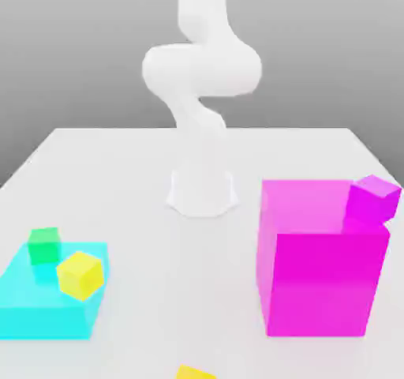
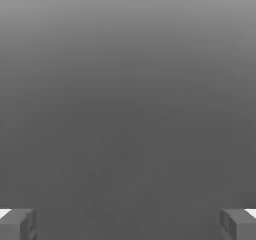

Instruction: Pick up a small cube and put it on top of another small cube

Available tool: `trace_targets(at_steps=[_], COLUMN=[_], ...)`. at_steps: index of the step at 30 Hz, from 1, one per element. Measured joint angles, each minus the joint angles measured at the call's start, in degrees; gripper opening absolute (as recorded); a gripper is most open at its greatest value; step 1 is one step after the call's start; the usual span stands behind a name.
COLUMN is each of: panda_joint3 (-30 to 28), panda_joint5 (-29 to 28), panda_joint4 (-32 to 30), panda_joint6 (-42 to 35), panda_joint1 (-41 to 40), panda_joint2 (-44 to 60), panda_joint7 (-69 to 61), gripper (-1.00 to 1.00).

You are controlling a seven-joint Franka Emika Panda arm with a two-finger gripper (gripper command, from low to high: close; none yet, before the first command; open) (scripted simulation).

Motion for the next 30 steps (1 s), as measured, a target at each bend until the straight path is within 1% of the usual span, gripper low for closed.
trace_targets(at_steps=[10,18,23,30], panda_joint3=[2.6,3.0,2.7,2.7], panda_joint5=[-2.6,-4.3,-4.2,-2.5], panda_joint4=[0.8,1.4,1.8,2.5], panda_joint6=[5.8,10.4,13.3,18.2], panda_joint1=[-3.2,-4.1,-4.2,-4.2], panda_joint2=[21.1,37.8,48.1,62.4], panda_joint7=[7.8,13.7,16.6,19.1], gripper=[0.0,0.0,0.0,0.0])
